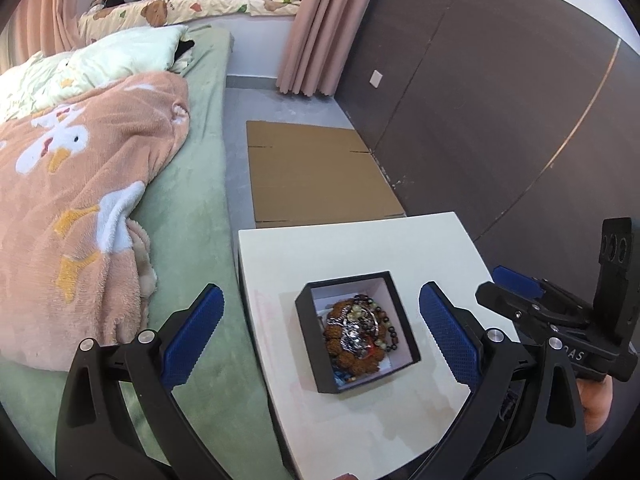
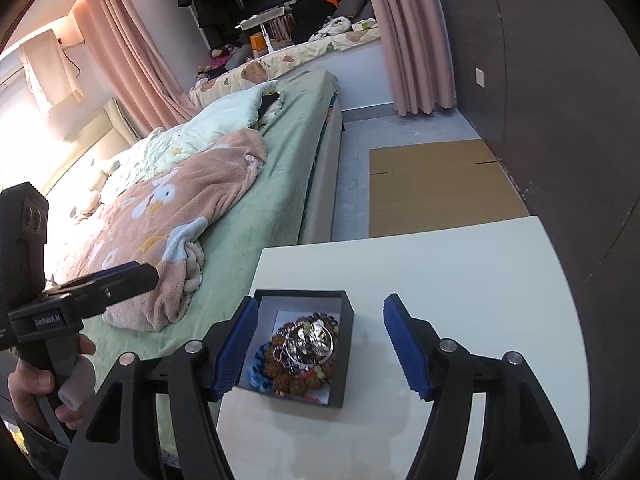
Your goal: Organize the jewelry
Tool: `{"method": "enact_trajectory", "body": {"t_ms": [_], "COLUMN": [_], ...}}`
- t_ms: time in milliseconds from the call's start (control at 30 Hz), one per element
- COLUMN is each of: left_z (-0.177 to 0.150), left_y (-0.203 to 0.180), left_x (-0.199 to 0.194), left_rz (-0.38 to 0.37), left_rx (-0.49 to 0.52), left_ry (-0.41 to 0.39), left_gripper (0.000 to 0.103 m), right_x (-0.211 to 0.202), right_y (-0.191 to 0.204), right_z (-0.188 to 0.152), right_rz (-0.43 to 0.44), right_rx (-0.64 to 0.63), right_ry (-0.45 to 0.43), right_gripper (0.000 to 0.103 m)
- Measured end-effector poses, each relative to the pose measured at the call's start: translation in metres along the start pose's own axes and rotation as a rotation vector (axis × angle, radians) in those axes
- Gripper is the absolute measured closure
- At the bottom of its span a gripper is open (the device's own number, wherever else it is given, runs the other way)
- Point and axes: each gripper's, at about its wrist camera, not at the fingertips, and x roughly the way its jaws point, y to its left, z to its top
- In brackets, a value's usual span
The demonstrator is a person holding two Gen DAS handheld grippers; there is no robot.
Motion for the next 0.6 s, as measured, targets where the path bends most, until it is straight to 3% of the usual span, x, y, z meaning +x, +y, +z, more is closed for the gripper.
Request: {"method": "enact_trajectory", "body": {"t_ms": [167, 367, 600], "left_z": [-0.005, -0.017, -0.038], "left_y": [-0.018, -0.040, -0.059], "left_x": [-0.017, -0.034, -0.057], "left_rz": [-0.015, -0.021, -0.042], "left_rx": [0.025, 0.056, 0.058], "left_ry": [-0.025, -0.034, -0.065], "left_gripper": [0.005, 0.005, 0.005], "right_x": [-0.031, -0.065, -0.106], "right_y": [-0.003, -0.011, -0.019], "right_z": [-0.008, -0.015, -0.034], "right_rz": [-0.014, -0.048, -0.053], "right_rx": [0.007, 0.009, 0.005], "right_ry": [-0.013, -0.035, -0.069], "right_gripper": [0.028, 0.008, 0.008]}}
